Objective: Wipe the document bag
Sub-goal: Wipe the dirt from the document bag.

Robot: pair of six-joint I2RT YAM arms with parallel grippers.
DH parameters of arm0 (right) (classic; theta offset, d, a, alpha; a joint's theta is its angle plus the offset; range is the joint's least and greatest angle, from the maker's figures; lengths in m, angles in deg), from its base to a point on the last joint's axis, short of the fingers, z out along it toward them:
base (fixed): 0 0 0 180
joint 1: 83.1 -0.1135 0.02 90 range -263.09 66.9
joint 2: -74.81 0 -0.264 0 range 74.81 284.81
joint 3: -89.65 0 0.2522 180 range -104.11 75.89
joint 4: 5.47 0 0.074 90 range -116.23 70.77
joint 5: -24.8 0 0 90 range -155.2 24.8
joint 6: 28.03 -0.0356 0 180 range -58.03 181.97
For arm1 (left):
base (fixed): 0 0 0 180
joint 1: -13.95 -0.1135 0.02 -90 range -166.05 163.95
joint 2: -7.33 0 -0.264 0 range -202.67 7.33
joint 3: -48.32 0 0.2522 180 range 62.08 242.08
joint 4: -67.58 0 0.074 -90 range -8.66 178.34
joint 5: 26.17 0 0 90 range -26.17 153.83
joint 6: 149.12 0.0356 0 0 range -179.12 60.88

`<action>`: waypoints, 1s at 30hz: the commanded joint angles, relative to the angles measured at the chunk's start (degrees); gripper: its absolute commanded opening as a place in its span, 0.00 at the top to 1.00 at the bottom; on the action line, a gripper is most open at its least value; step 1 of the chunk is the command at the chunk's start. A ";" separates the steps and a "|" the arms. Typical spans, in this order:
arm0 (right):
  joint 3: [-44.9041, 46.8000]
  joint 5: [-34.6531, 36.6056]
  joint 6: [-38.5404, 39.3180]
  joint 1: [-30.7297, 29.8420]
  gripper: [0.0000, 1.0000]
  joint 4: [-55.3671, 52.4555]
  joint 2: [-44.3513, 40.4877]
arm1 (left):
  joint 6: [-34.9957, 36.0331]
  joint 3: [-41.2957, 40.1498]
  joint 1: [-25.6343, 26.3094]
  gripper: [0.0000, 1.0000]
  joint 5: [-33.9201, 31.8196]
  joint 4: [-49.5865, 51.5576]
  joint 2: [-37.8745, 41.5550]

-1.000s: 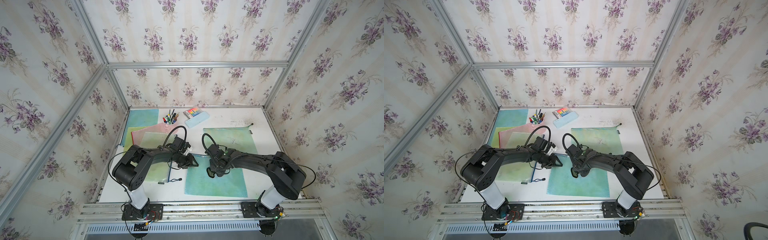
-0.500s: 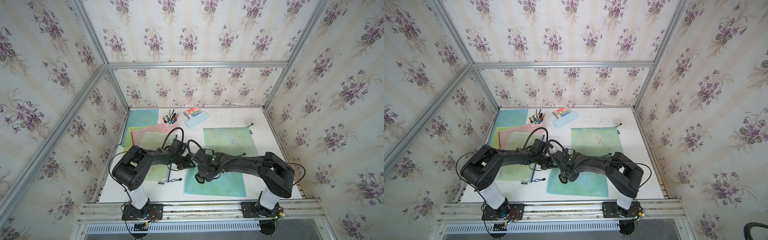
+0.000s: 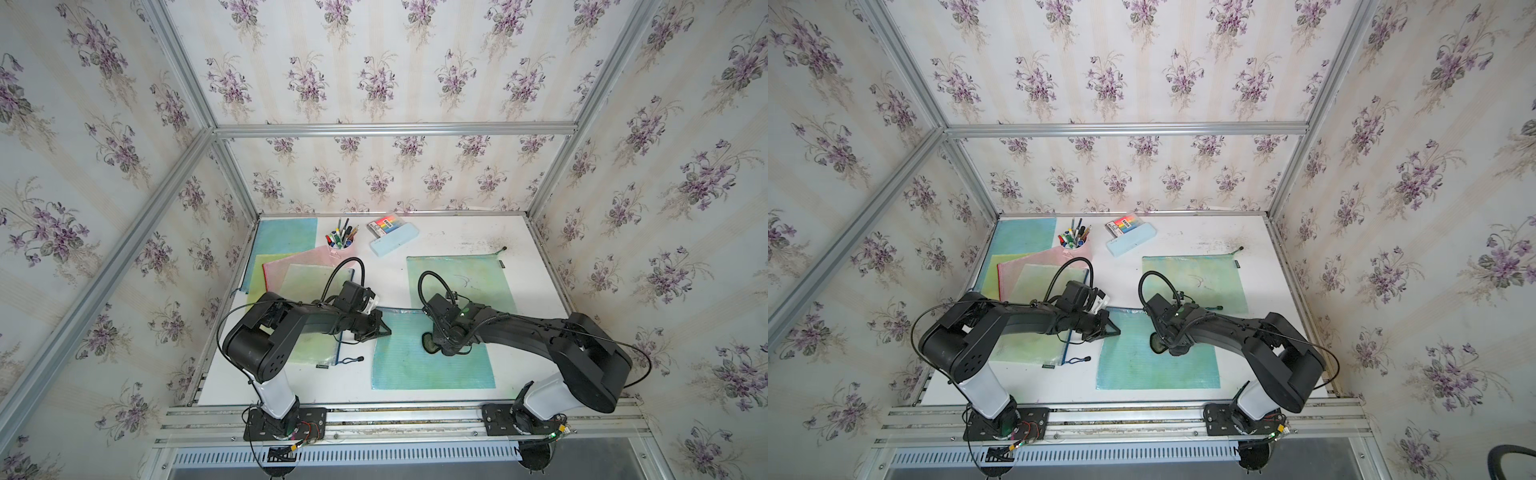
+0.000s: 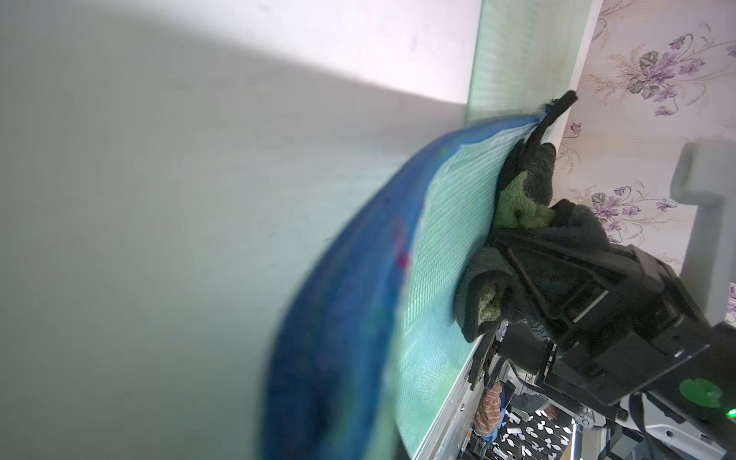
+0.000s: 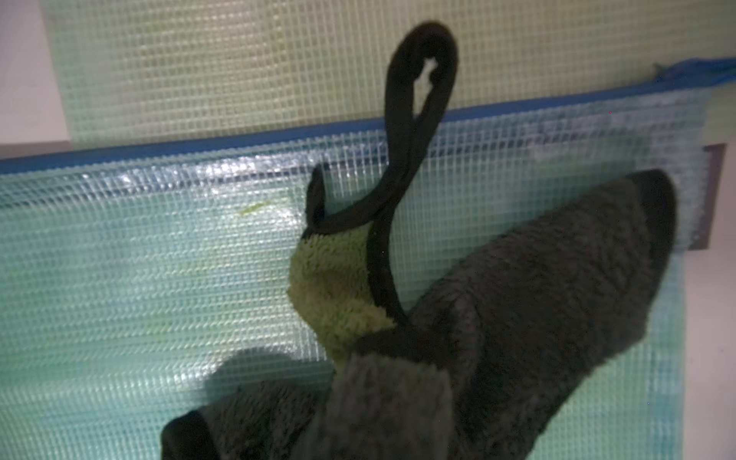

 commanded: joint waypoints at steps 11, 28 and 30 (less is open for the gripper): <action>-0.83 4.11 -0.90 -2.32 0.81 -6.09 6.68 | 1.51 -0.16 0.28 1.00 -4.41 4.18 2.51; -16.99 -3.23 5.37 -14.46 0.81 1.26 13.82 | 1.09 0.17 0.20 1.00 -4.22 2.83 2.06; -14.71 -2.33 3.06 -13.75 0.81 -0.40 15.69 | 1.73 0.75 0.20 1.00 -4.22 3.83 2.39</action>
